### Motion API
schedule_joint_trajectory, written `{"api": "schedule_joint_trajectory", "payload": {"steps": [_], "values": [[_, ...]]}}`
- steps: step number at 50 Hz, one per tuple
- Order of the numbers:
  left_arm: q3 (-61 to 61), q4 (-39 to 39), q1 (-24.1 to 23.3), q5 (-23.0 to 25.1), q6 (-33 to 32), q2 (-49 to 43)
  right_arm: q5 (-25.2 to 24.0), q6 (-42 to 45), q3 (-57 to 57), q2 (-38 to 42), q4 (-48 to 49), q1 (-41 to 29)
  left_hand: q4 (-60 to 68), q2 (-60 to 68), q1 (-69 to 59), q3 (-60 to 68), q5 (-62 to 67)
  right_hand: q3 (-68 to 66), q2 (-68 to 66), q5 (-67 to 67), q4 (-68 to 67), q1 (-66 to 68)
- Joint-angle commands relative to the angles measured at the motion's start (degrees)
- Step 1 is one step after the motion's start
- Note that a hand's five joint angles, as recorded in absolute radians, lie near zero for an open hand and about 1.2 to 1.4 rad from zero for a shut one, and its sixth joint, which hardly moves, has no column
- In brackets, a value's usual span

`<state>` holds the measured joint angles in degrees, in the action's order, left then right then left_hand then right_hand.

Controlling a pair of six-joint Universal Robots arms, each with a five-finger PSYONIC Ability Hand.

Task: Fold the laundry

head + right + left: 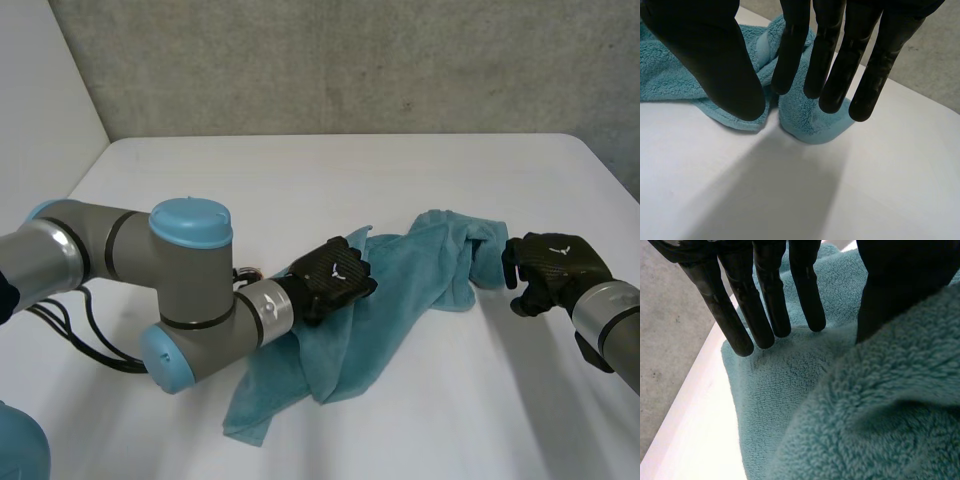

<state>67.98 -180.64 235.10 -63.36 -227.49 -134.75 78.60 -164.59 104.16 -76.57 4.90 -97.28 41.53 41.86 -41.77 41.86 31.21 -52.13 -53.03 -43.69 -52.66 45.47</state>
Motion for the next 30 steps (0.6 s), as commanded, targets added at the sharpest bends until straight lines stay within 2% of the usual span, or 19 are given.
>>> {"api": "schedule_joint_trajectory", "payload": {"steps": [1, 3, 7, 8, 9, 10, 11, 26, 30], "values": [[-0.56, -0.32, 0.01, -1.59, -0.85, 0.01, -1.25, -0.11, 0.08, 0.01, -0.07, -0.01, 38.33, 37.99, -38.09, 37.99, 38.65, -6.73, -5.83, -5.17, -6.20, 13.40], [-0.65, -0.41, 0.01, -3.61, -1.73, 0.01, -1.25, -0.11, -0.09, 0.01, -0.42, -0.01, 38.47, 38.14, -38.23, 38.14, 38.79, -6.90, -6.00, -5.34, -6.37, 13.57], [-0.65, -0.50, 0.01, -3.79, -2.95, -0.07, -1.25, -0.11, -0.09, -0.07, -0.51, -0.01, 38.47, 38.14, -38.23, 38.14, 38.79, -7.40, -6.50, -5.84, -6.87, 14.07], [-0.57, -0.59, 0.01, -3.53, -3.57, 0.01, -1.25, -0.11, -0.09, -0.16, -0.68, -0.10, 31.50, 31.17, -31.26, 31.16, 31.82, -7.41, -6.50, -5.84, -6.88, 14.07], [-0.56, -0.59, 0.01, -3.53, -3.58, 0.01, -1.25, -0.11, -0.09, -0.16, -0.69, -0.10, 31.43, 31.10, -31.19, 31.09, 31.75, -7.41, -6.50, -5.84, -6.88, 14.07], [-0.22, -0.85, 0.01, -3.61, -4.18, 0.10, -1.17, -0.11, -0.09, -0.16, -0.69, -0.10, 7.62, 7.28, -7.38, 7.28, 7.94, -7.41, -6.50, -5.84, -6.88, 14.07], [0.05, -1.37, 0.01, -3.79, -4.63, 0.28, -1.17, -0.20, -0.01, -0.25, -0.69, -0.10, -2.78, -3.11, 3.02, -3.12, -2.46, -7.41, -6.50, -5.84, -6.88, 14.07], [0.84, -2.61, -0.87, -3.53, -4.89, 0.28, -1.25, -0.20, -0.09, -0.25, -0.69, 0.08, -2.38, -2.71, 2.62, -2.72, -2.06, -7.07, -6.17, -5.51, -6.54, 13.74], [0.32, -2.61, -0.78, -3.61, -4.89, -0.60, -1.25, -0.12, -0.09, -0.16, -0.60, 0.08, 3.65, 3.32, -3.41, 3.32, 3.97, -7.07, -6.17, -5.51, -6.54, 13.74]]}}
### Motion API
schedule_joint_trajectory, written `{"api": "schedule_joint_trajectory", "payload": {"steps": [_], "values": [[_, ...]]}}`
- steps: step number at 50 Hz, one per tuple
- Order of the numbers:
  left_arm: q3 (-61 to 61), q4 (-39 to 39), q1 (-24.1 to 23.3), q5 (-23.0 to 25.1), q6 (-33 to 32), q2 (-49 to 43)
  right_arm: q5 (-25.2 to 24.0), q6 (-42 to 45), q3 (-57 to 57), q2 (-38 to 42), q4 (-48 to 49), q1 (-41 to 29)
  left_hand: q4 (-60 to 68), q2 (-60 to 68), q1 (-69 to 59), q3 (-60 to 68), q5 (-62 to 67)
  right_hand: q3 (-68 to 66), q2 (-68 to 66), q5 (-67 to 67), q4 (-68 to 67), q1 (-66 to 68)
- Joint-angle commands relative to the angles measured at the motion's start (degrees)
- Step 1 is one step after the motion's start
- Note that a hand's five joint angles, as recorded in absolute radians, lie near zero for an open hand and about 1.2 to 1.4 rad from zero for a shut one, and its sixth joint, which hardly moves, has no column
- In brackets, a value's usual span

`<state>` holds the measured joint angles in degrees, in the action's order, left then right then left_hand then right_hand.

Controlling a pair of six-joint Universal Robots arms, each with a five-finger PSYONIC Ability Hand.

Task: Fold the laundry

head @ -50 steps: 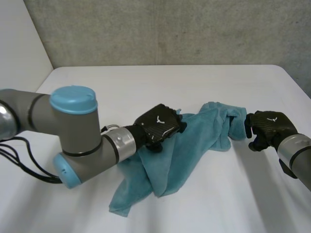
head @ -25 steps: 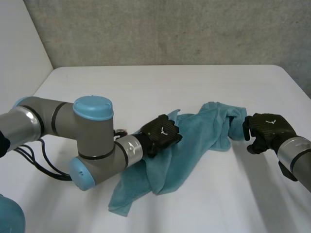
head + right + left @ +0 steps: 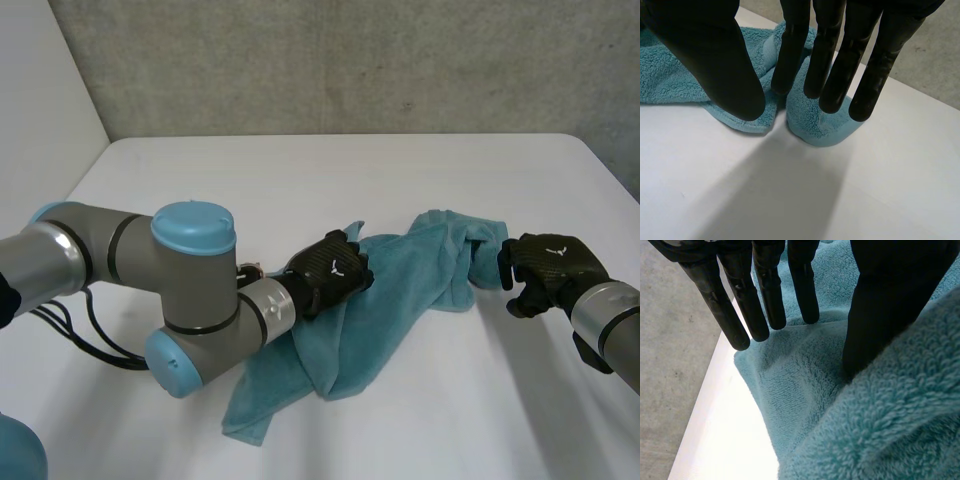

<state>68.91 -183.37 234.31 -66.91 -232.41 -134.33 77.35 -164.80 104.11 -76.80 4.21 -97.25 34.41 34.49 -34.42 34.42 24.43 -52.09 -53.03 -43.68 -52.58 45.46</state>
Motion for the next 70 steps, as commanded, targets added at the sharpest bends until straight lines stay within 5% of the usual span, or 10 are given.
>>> {"api": "schedule_joint_trajectory", "payload": {"steps": [1, 6, 18, 25, 34, 55, 58, 61, 65, 70], "values": [[-0.79, 0.11, 0.01, -0.06, -0.06, -1.46, 0.00, 0.09, -0.05, 0.07, 0.10, 0.04, 14.79, 14.71, -14.78, 14.78, 14.77, -7.12, -6.17, -5.52, -6.62, 13.74], [-1.23, 0.03, 0.01, -0.32, 0.03, -1.81, -0.09, 0.09, 0.04, 0.07, 0.01, -0.05, 45.45, 45.37, -45.44, 45.45, 45.44, -6.95, -6.00, -5.35, -6.45, 13.57], [-1.15, -8.94, -0.08, -6.39, 0.91, 4.95, -2.02, 2.89, -1.36, -1.15, -7.96, -0.14, 45.59, 45.51, -45.58, 45.58, 45.57, 23.64, 24.58, 25.23, 24.13, -17.01], [1.66, -11.75, 0.09, -12.26, 12.74, 17.32, -8.18, 2.46, -1.90, -3.09, -16.95, -0.31, 45.59, 45.51, -45.58, 45.58, 45.57, 28.55, 29.49, 30.14, 29.04, -21.92], [8.16, -11.05, 0.45, -18.95, 29.89, 28.67, -12.83, -19.11, 0.21, -2.57, -9.43, -1.72, 45.59, 45.51, -45.58, 45.58, 45.57, 31.07, 32.01, 32.66, 31.56, -24.44], [19.77, -10.78, -0.17, -24.93, 34.83, 40.46, -10.20, -43.59, -9.72, 14.75, 7.13, -17.98, 45.59, 45.51, -45.58, 45.58, 45.57, 30.56, 31.51, 32.16, 31.06, -23.94], [19.95, -10.78, -0.17, -25.02, 34.92, 40.46, -9.76, -45.00, -10.33, 15.89, 7.57, -18.95, 45.59, 45.51, -45.58, 45.58, 45.57, 21.48, 22.43, 23.08, 21.98, -14.86], [20.04, -10.87, 0.09, -24.93, 35.10, 40.46, -7.06, -45.09, -11.82, 17.47, 8.44, -18.68, 45.59, 45.51, -45.58, 45.58, 45.57, -27.67, -26.72, -26.07, -27.17, 34.29], [19.25, -12.09, 0.62, -24.85, 36.06, 40.20, 4.19, -42.29, -17.87, 17.13, 8.45, -18.07, 45.59, 45.51, -45.58, 45.58, 45.57, -27.91, -26.97, -26.32, -27.42, 34.54], [14.15, -18.25, 2.99, -24.85, 37.56, 37.74, 6.15, -25.29, -29.10, 14.06, 8.36, -15.18, 45.59, 45.51, -45.58, 45.58, 45.57, -27.91, -26.97, -26.32, -27.42, 34.54]]}}
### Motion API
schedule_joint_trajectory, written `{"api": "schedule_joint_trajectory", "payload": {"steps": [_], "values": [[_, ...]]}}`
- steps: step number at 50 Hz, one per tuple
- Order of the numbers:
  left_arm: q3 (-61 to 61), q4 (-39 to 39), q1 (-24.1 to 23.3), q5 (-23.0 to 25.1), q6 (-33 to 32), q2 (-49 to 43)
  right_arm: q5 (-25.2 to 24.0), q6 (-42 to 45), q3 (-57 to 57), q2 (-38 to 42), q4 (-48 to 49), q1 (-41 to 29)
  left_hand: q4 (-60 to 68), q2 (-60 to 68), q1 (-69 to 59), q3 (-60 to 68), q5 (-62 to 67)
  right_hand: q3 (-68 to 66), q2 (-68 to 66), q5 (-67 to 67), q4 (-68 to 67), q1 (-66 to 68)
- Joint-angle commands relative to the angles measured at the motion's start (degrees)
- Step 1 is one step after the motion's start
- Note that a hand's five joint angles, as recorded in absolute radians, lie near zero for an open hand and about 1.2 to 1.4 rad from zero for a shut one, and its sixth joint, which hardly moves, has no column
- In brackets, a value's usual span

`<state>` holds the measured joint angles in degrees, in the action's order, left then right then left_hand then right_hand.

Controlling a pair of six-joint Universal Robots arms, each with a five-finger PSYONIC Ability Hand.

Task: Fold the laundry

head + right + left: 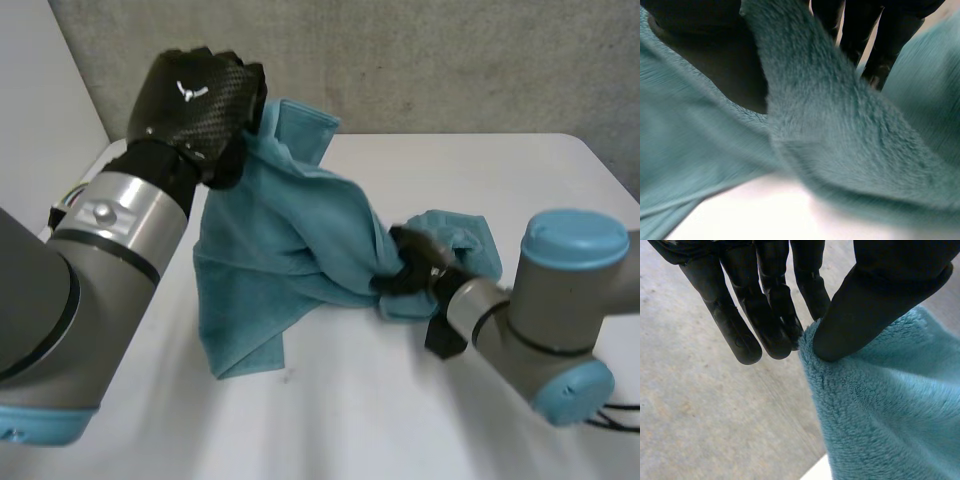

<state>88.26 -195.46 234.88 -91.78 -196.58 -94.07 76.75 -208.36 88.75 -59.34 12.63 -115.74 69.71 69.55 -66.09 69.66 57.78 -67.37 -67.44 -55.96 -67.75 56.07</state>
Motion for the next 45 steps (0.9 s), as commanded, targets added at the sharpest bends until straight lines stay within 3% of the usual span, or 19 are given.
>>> {"api": "schedule_joint_trajectory", "payload": {"steps": [1, 3, 7, 10, 12, 15, 18, 25, 32, 39, 43, 45], "values": [[-8.43, -7.81, 3.30, -0.16, 1.81, -4.96, 6.75, 18.34, -13.77, -3.41, -0.06, 3.32, 10.29, 10.45, -13.91, 10.34, 12.22, -12.63, -12.56, -14.04, -12.25, 23.93], [-12.46, -9.48, 3.66, -0.33, 1.72, -7.34, 6.93, 29.97, -22.08, -6.38, 0.72, 4.99, 10.29, 10.45, -13.91, 10.34, 12.22, -12.63, -12.56, -14.04, -12.25, 23.93], [-23.02, -14.13, 4.01, -1.30, 2.95, -10.61, 6.32, 36.68, -29.30, -7.71, 3.00, 4.91, 10.29, 10.45, -13.91, 10.34, 12.22, -12.63, -12.56, -14.04, -12.25, 23.93], [-24.28, -16.97, 4.27, -2.09, 3.74, -10.70, 3.69, 36.80, -32.40, -8.77, 6.34, 3.86, 10.29, 10.45, -13.91, 10.34, 12.22, -12.63, -12.56, -14.04, -12.25, 23.93], [-23.15, -24.31, 4.19, -3.84, 4.80, -10.18, 1.30, 36.27, -32.06, -9.83, 7.41, 3.76, 10.29, 10.45, -13.91, 10.34, 12.22, -12.63, -12.56, -14.04, -12.25, 23.93], [-18.68, -28.82, 3.93, -5.69, 4.98, -10.00, -3.34, 35.04, -29.70, -12.71, 7.32, 4.20, 10.29, 10.45, -13.91, 10.34, 12.22, -12.63, -12.56, -14.04, -12.25, 23.93], [-15.40, -28.92, 3.75, -6.22, 4.98, -10.00, -6.42, 34.68, -25.92, -13.60, 4.00, 4.20, 10.29, 10.45, -13.91, 10.34, 12.22, -12.63, -12.56, -14.04, -12.25, 23.93], [6.44, -27.52, 3.92, -9.12, 8.04, -9.82, -7.66, 37.06, -20.54, -12.11, -10.17, 4.91, 10.29, 10.45, -13.91, 10.34, 12.22, -12.63, -12.56, -14.04, -12.25, 23.93], [18.87, -22.24, 4.19, -10.79, 16.31, -9.73, -7.05, 50.82, -16.24, -4.65, -26.76, 7.10, 10.29, 10.45, -13.91, 10.34, 12.22, -12.63, -12.56, -14.04, -12.25, 23.93], [21.07, -5.48, -0.37, -10.18, 23.51, -9.73, -7.05, 53.76, -13.69, -1.92, -28.63, 6.58, 10.29, 10.45, -13.91, 10.34, 12.22, -12.63, -12.56, -14.04, -12.25, 23.93], [20.37, -3.34, -1.88, -10.27, 23.08, -9.47, -7.22, 53.58, -11.06, -1.65, -27.32, 5.79, 10.29, 10.45, -13.91, 10.34, 12.22, -12.63, -12.56, -14.04, -12.25, 23.93], [18.53, -3.34, -2.14, -9.39, 22.03, -8.33, -7.22, 53.23, -10.09, -1.65, -26.35, 5.78, -16.64, -16.48, 13.01, -16.58, -14.70, -12.63, -12.56, -14.04, -12.25, 23.93]]}}
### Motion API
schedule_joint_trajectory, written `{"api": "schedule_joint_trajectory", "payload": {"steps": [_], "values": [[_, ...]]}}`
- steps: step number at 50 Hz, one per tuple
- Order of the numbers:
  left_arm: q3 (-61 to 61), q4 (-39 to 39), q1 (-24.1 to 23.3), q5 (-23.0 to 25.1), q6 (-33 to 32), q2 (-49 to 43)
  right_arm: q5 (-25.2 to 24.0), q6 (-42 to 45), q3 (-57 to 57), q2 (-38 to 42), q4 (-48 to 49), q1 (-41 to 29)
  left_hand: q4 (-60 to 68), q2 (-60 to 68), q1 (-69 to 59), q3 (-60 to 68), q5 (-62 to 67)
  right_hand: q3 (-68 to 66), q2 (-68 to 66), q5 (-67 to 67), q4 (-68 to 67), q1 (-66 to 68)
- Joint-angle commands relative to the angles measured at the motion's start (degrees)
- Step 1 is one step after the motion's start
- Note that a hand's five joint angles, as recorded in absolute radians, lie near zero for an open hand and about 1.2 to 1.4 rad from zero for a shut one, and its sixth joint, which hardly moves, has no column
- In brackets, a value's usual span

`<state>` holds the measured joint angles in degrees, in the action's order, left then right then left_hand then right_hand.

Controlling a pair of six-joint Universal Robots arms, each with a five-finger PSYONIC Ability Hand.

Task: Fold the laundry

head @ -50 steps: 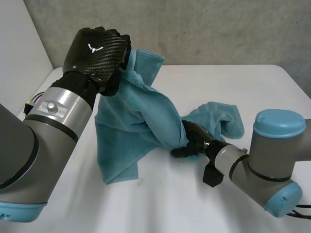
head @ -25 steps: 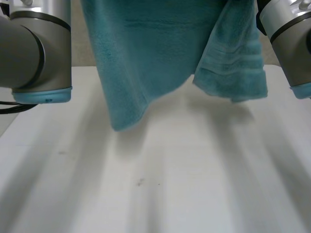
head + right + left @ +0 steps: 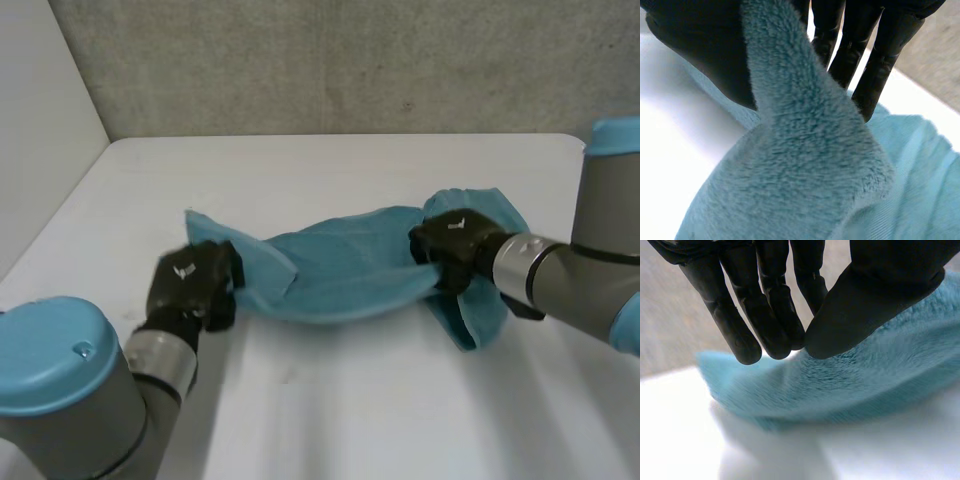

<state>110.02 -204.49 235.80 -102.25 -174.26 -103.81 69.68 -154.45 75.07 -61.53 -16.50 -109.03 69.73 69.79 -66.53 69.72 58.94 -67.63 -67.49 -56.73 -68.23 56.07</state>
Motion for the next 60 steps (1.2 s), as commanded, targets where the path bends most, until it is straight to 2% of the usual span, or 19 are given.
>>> {"api": "schedule_joint_trajectory", "payload": {"steps": [1, 2, 6, 7, 8, 10, 11, 13, 14, 16, 22, 24, 35, 44, 46, 49, 51, 55, 60], "values": [[-3.23, 5.68, -3.06, 1.09, -0.29, 1.41, -0.16, -1.11, 4.73, 0.36, 3.84, -0.83, -16.79, -16.85, 13.59, -16.78, -16.00, -12.37, -12.51, -13.27, -11.77, 23.93], [-4.45, 5.68, -2.80, 2.31, -1.77, 1.76, -0.16, -1.11, 4.74, 0.36, 3.85, -0.83, -27.28, -27.34, 24.08, -27.28, -26.49, -12.37, -12.51, -13.27, -11.77, 23.93], [-7.80, 5.86, -2.36, 7.50, -7.15, 1.76, -0.25, -1.55, 7.80, -1.48, 6.39, -0.75, -36.30, -36.36, 33.11, -36.30, -35.51, -12.37, -12.51, -13.27, -11.77, 23.93], [-9.11, 5.86, -1.84, 11.07, -10.80, 1.68, -0.25, -1.55, 7.82, -1.49, 6.40, -0.74, -39.80, -39.86, 36.60, -39.79, -39.01, -12.37, -12.51, -13.27, -11.77, 23.93], [-10.43, 5.86, -1.22, 15.20, -14.93, 1.42, -0.34, -1.55, 8.77, -2.27, 6.92, -0.74, -40.00, -40.06, 36.80, -39.99, -39.21, -12.37, -12.51, -13.27, -11.77, 23.93], [-11.57, 5.86, -0.43, 19.33, -19.49, 1.15, -0.43, -1.55, 9.66, -2.89, 7.36, -0.66, -39.84, -39.89, 36.64, -39.83, -39.05, -12.37, -12.51, -13.27, -11.77, 23.93], [-11.58, 5.86, -0.42, 19.37, -19.54, 1.15, -0.43, -1.55, 10.44, -3.15, 7.89, -0.57, -39.83, -39.89, 36.64, -39.83, -39.04, -12.37, -12.51, -13.27, -11.77, 23.93], [-13.94, 5.68, 0.54, 26.45, -28.28, -0.68, -0.51, -1.55, 11.07, -3.33, 8.42, -0.48, -38.50, -38.56, 35.30, -38.49, -37.71, -12.37, -12.51, -13.27, -11.77, 23.93], [-13.95, 5.68, 0.54, 26.49, -28.33, -0.70, -0.51, -1.55, 11.68, -3.42, 8.68, -0.48, -38.49, -38.55, 35.29, -38.48, -37.70, -12.37, -12.51, -13.27, -11.77, 23.93], [-18.33, 6.90, 0.81, 30.25, -35.59, -5.24, -0.51, -1.55, 12.20, -3.42, 8.86, -0.31, -38.15, -38.21, 34.96, -38.15, -37.36, -12.37, -12.51, -13.27, -11.77, 23.93], [-23.89, 12.45, 1.07, 31.06, -43.09, -12.39, -0.60, -1.47, 14.05, -3.33, 9.47, -0.13, -38.15, -38.21, 34.96, -38.15, -37.36, -12.37, -12.51, -13.27, -11.77, 23.93], [-28.52, 15.68, 1.24, 31.06, -48.08, -17.98, -0.60, -1.47, 14.41, -3.33, 9.56, -0.13, -38.65, -38.71, 35.46, -38.65, -37.86, -12.37, -12.51, -13.27, -11.77, 23.93], [-36.71, 19.83, 4.14, 30.97, -67.34, -29.34, -0.51, -1.47, 15.02, -3.42, 9.65, -0.22, -38.32, -38.38, 35.13, -38.32, -37.53, -12.37, -12.51, -13.27, -11.77, 23.93], [-37.60, 21.15, 4.50, 30.36, -68.32, -31.02, -0.52, -1.47, 15.55, -3.25, 10.88, -0.13, -33.27, -33.33, 30.08, -33.27, -32.48, -12.37, -12.51, -13.27, -11.77, 23.93], [-37.68, 21.15, 4.76, 30.27, -68.23, -31.54, -0.51, -1.47, 15.46, -3.24, 10.88, -0.13, -16.73, -16.79, 13.53, -16.73, -15.94, -12.37, -12.51, -13.27, -11.77, 23.93], [-37.77, 21.15, 5.02, 30.09, -68.05, -31.63, -0.51, -1.47, 15.46, -3.24, 10.88, -0.13, -6.19, -6.25, 3.00, -6.19, -5.40, -12.37, -12.51, -13.27, -11.77, 23.93], [-36.90, 20.63, 5.20, 28.78, -68.49, -31.29, -0.43, -1.47, 15.46, -3.24, 10.88, -0.04, 10.22, 10.16, -13.42, 10.23, 11.01, -12.37, -12.51, -13.27, -11.77, 23.93], [-36.02, 18.51, 5.11, 25.70, -67.88, -29.00, 0.19, -1.81, 14.76, -3.33, 10.79, 0.13, 10.27, 10.21, -13.47, 10.28, 11.06, -12.37, -12.51, -13.27, -11.77, 23.93], [-32.41, 10.52, 5.02, 22.45, -66.47, -21.61, 0.63, -4.00, 13.62, -3.33, 10.53, 0.22, 10.27, 10.21, -13.47, 10.28, 11.06, -12.37, -12.51, -13.27, -11.77, 23.93]]}}
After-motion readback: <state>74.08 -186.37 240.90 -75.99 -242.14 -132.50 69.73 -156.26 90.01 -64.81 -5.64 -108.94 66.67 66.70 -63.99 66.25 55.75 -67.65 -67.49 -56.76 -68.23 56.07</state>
